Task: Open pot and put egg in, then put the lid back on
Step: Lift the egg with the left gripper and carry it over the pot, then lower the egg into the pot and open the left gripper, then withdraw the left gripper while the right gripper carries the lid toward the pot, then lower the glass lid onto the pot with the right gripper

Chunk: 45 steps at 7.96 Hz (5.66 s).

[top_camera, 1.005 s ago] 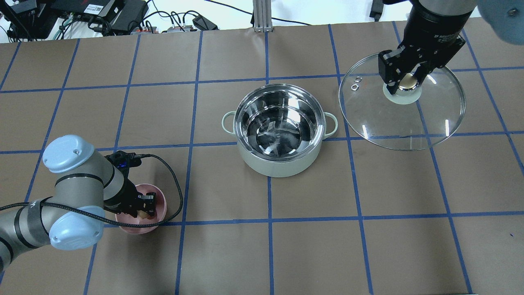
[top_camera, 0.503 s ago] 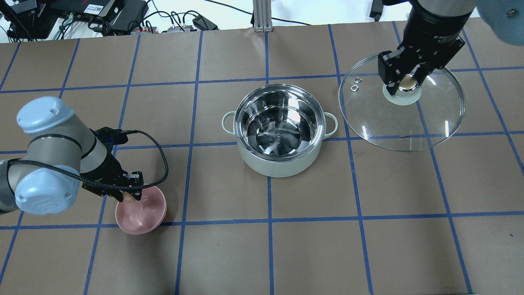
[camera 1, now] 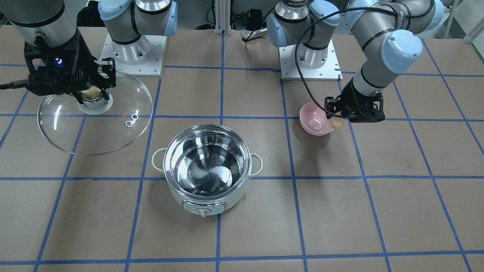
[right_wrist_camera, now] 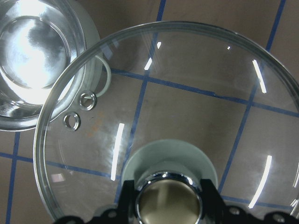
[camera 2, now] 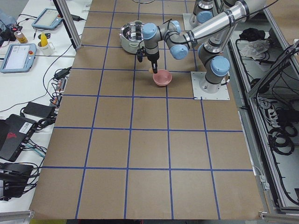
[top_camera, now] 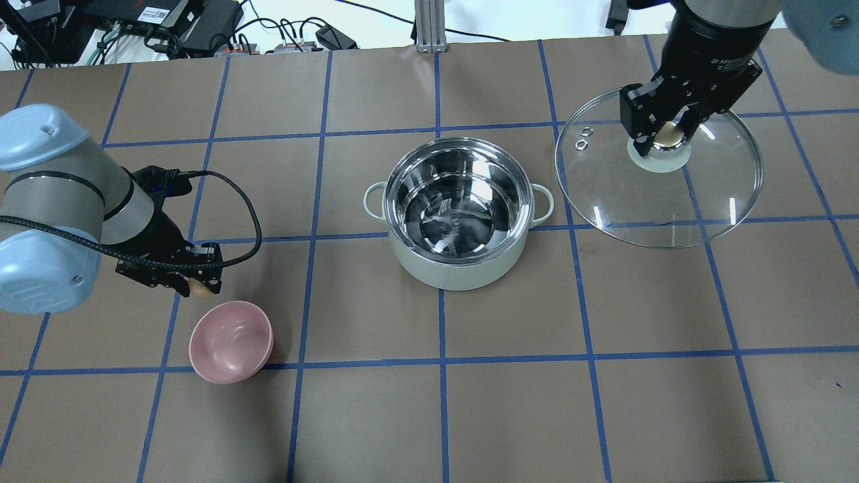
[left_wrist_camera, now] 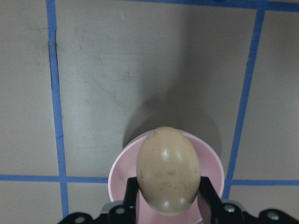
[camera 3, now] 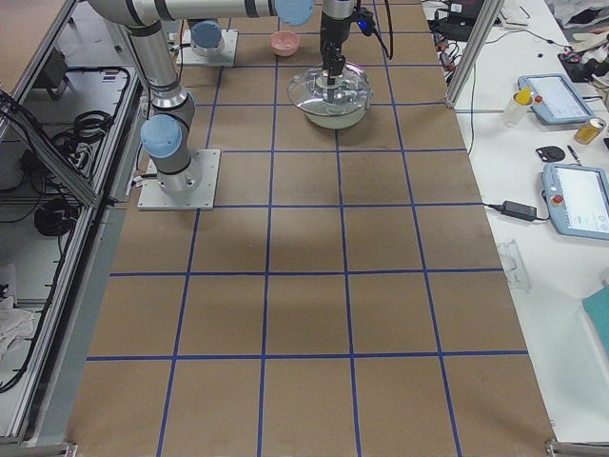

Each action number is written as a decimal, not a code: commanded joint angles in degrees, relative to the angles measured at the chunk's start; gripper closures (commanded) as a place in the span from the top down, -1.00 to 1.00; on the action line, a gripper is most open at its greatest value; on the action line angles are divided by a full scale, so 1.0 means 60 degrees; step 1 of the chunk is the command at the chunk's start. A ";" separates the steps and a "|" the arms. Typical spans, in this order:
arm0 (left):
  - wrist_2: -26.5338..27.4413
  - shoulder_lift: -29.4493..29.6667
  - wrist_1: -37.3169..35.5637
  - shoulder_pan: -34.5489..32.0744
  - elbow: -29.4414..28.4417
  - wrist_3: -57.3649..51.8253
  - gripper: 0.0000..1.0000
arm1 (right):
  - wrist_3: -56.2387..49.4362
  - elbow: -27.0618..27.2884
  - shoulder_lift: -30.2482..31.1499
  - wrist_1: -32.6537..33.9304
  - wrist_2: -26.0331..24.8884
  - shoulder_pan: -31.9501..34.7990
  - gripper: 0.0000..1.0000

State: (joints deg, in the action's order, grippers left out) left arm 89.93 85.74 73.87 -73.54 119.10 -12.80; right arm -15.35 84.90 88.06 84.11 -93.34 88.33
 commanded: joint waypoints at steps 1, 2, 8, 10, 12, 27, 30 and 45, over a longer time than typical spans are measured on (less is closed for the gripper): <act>-0.0383 0.0080 0.0269 -0.1490 -0.1431 0.1377 -0.72 | -0.0005 0.0014 0.0001 0.0000 0.0000 0.0000 -1.00; -0.0601 0.0327 0.0315 -0.2572 -0.2250 0.2445 -0.71 | -0.0005 0.0014 0.0001 0.0000 0.0000 0.0000 -1.00; -0.1011 0.3752 -0.0911 -0.6183 -0.5347 0.4931 -0.69 | 0.0010 0.0029 -0.0014 -0.0116 -0.0015 0.0000 -1.00; -0.0926 0.4589 -0.1702 -0.6361 -0.5320 0.4887 -0.66 | 0.0010 0.0029 -0.0014 -0.0132 -0.0015 0.0000 -1.00; -0.0911 0.4710 -0.2115 -0.6391 -0.5290 0.4844 -0.56 | -0.0020 0.0029 -0.0014 -0.0147 -0.0030 0.0000 -1.00; -0.0256 0.0447 0.2322 -0.2348 -0.4104 0.0668 1.00 | 0.0156 0.0102 -0.0306 0.0920 0.0407 0.1317 -1.00; -0.0178 0.0447 0.2322 -0.2363 -0.4089 0.0683 1.00 | 0.0171 0.0102 -0.0847 0.1493 0.0645 0.2149 -1.00; -0.0193 0.0462 0.2307 -0.2363 -0.4089 0.0683 1.00 | 0.0039 -0.0425 -0.2914 0.2607 0.1113 0.3193 -1.00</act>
State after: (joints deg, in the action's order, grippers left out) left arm 88.79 88.48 87.76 -87.72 94.57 -8.72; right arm -15.07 82.36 71.20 99.22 -86.76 107.12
